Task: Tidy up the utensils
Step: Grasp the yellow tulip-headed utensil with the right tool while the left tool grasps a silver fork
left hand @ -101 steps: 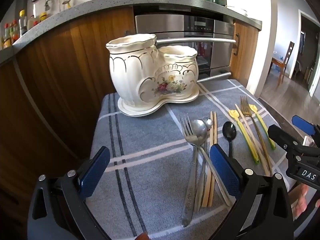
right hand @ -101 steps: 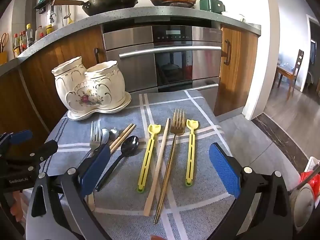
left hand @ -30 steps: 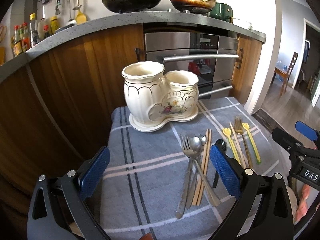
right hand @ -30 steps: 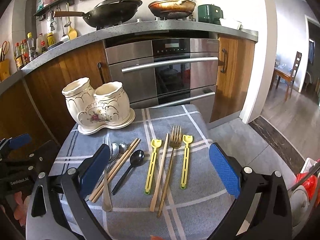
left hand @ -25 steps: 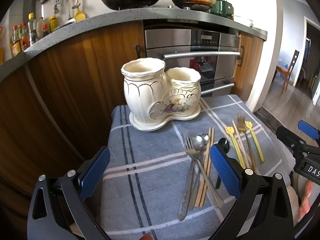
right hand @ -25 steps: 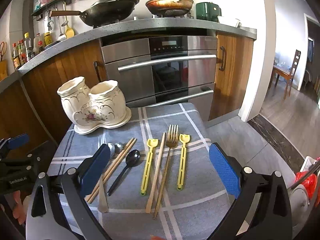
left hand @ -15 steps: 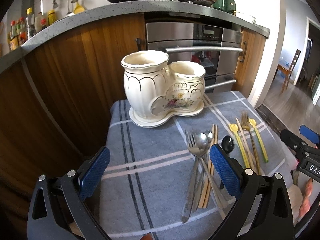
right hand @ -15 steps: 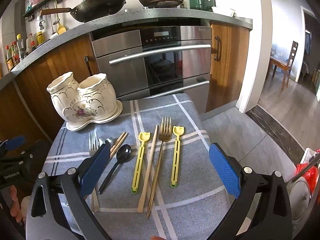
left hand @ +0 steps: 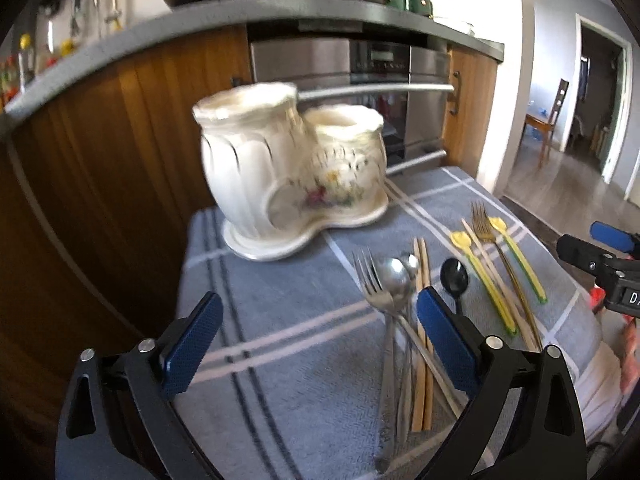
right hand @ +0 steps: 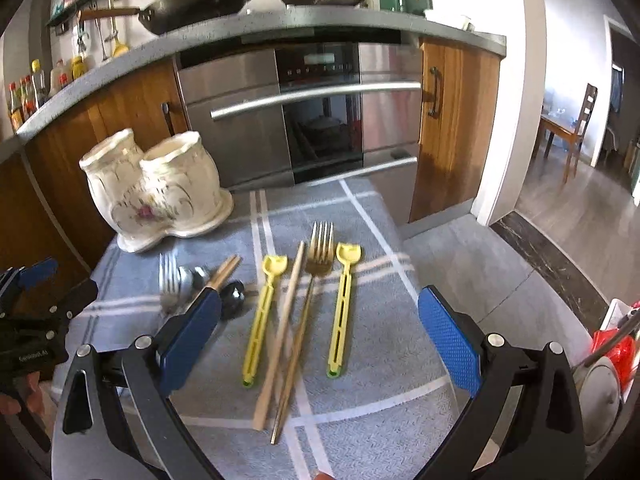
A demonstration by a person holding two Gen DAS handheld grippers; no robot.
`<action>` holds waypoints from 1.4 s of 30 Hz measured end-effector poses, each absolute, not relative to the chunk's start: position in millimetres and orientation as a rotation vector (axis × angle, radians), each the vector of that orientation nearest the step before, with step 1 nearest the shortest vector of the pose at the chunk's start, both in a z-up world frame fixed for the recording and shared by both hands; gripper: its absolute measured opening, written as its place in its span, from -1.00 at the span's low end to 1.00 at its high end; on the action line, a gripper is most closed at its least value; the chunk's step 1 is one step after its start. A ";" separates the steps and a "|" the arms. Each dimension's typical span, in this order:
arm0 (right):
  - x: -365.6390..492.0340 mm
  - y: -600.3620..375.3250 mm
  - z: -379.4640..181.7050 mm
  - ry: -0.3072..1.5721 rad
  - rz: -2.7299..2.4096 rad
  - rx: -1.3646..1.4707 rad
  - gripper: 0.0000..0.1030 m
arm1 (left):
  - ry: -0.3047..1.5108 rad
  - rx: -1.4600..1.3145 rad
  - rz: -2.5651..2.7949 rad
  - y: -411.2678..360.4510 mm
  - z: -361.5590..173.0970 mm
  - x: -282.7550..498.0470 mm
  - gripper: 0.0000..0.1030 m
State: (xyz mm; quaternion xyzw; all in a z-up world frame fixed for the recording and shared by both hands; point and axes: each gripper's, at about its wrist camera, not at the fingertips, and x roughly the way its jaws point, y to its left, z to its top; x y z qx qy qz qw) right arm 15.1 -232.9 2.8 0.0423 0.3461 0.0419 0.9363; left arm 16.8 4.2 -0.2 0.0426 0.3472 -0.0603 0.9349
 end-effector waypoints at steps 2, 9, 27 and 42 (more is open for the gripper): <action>16.4 -233.9 -2.5 0.715 0.102 0.090 0.89 | 0.737 0.081 -0.155 4.7 -10.7 19.6 0.87; 26.7 -234.7 -13.2 0.702 0.141 0.027 0.61 | 0.747 0.139 -0.156 -1.4 -27.2 19.2 0.86; 89.9 -249.3 -53.5 0.903 0.114 0.015 -0.46 | 0.808 0.107 -0.280 -13.2 -29.0 57.8 0.17; 98.2 -246.5 -57.1 0.914 0.125 0.036 -0.77 | 0.903 0.010 -0.360 -15.7 -51.5 109.3 -0.58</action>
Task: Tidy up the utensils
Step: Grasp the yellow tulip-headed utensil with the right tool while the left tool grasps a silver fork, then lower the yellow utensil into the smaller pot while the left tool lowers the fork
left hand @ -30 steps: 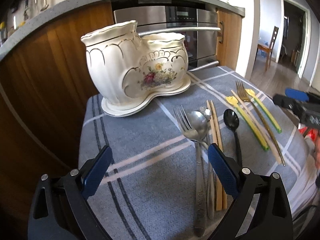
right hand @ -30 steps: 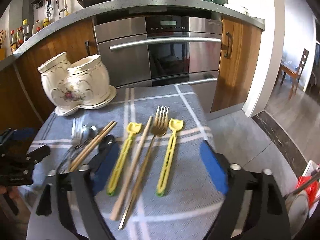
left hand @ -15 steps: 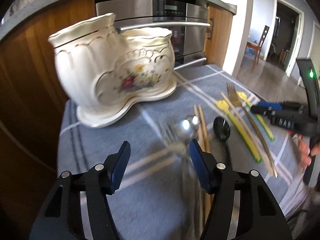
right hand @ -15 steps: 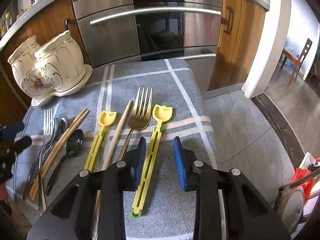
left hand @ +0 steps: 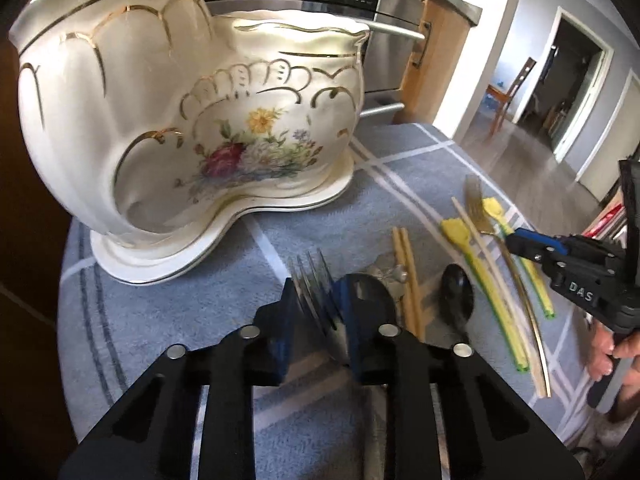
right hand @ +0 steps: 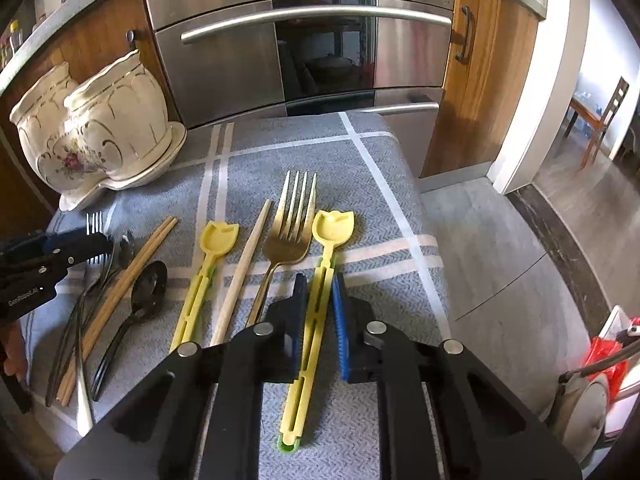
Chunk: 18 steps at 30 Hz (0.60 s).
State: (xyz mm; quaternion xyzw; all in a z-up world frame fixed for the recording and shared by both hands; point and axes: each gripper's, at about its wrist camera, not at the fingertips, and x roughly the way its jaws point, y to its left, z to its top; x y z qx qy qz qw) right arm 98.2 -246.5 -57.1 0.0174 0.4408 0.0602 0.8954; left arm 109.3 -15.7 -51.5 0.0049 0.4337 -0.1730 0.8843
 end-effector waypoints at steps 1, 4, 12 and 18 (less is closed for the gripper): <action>98.1 -248.4 -57.2 0.913 0.126 0.052 -0.78 | 0.899 0.017 -0.363 -17.1 -50.8 108.4 -0.62; 97.2 -252.7 -57.0 0.913 0.129 0.088 -0.81 | 0.883 0.016 -0.369 -16.3 -46.9 105.5 -0.87; 83.7 -259.4 -44.8 0.858 0.137 0.127 -0.81 | 0.803 -0.014 -0.378 -4.2 -21.0 87.8 -0.92; 70.7 -262.0 -17.1 0.777 0.164 0.156 -0.81 | 0.687 -0.006 -0.379 8.9 15.3 57.0 -0.95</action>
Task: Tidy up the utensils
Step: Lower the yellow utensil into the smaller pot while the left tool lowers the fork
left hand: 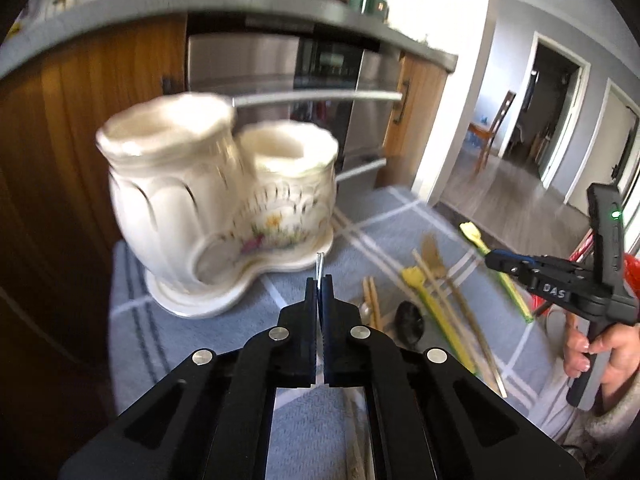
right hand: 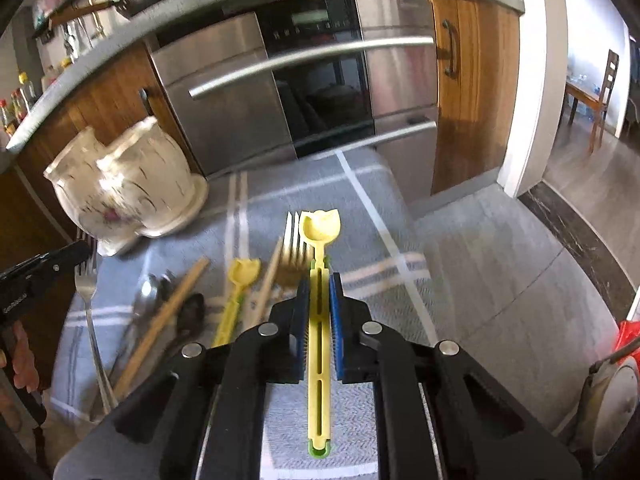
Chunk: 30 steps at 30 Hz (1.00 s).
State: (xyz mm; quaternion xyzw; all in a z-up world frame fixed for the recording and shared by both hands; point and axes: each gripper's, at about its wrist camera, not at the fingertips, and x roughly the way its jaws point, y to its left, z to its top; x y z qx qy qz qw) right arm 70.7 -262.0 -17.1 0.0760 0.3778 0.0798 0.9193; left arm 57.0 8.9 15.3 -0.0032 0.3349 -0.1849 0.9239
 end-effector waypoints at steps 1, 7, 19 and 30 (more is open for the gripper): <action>70.2 -261.4 -14.5 0.771 0.166 0.158 -0.81 | 0.662 0.003 -0.373 11.1 22.9 51.2 -0.95; 66.1 -248.2 5.6 0.724 0.180 0.156 -0.81 | 0.570 0.045 -0.355 20.5 54.8 29.8 -0.95; 63.7 -219.1 33.8 0.657 0.231 0.154 -0.81 | 0.430 0.089 -0.335 20.7 101.9 11.1 -0.95; 83.7 -185.9 85.5 0.543 0.316 0.166 -0.81 | 0.329 0.080 -0.335 30.0 162.6 6.0 -0.95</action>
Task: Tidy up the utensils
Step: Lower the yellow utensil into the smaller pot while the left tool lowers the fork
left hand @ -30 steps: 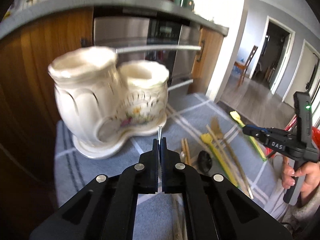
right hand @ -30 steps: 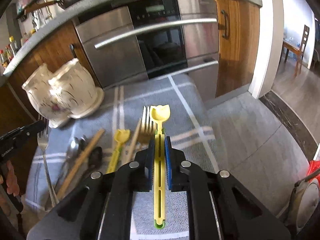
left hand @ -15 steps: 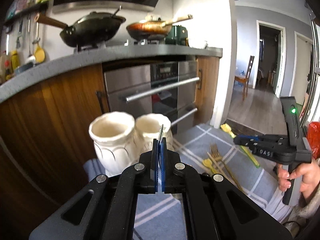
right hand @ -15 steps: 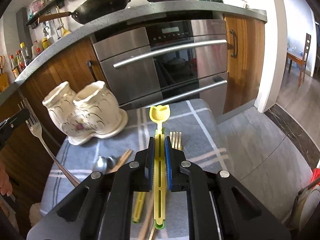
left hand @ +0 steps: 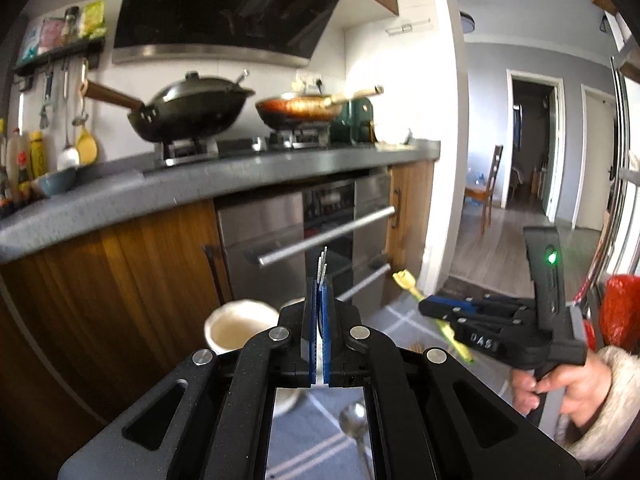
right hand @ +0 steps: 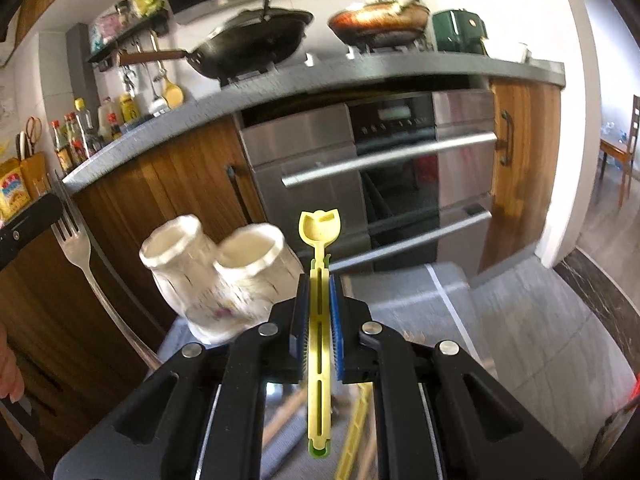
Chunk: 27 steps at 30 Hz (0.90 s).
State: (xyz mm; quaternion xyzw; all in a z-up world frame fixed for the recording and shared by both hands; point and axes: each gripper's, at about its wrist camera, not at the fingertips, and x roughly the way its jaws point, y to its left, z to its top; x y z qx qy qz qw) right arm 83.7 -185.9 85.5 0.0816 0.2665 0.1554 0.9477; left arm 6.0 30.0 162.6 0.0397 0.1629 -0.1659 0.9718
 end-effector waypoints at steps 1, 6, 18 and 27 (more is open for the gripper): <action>87.1 -183.1 90.4 0.537 0.322 0.172 -0.81 | 0.315 0.083 -0.328 31.6 169.5 6.1 -0.95; 111.6 -162.5 116.6 0.487 0.374 0.209 -0.81 | 0.260 0.106 -0.283 42.7 207.4 15.9 -0.95; 182.2 -116.8 114.9 0.400 0.426 0.290 -0.81 | 0.253 0.196 -0.109 65.7 220.4 79.7 -0.95; 210.1 -103.9 71.9 0.438 0.383 0.272 -0.81 | 0.365 0.226 -0.089 70.8 164.0 110.1 -0.95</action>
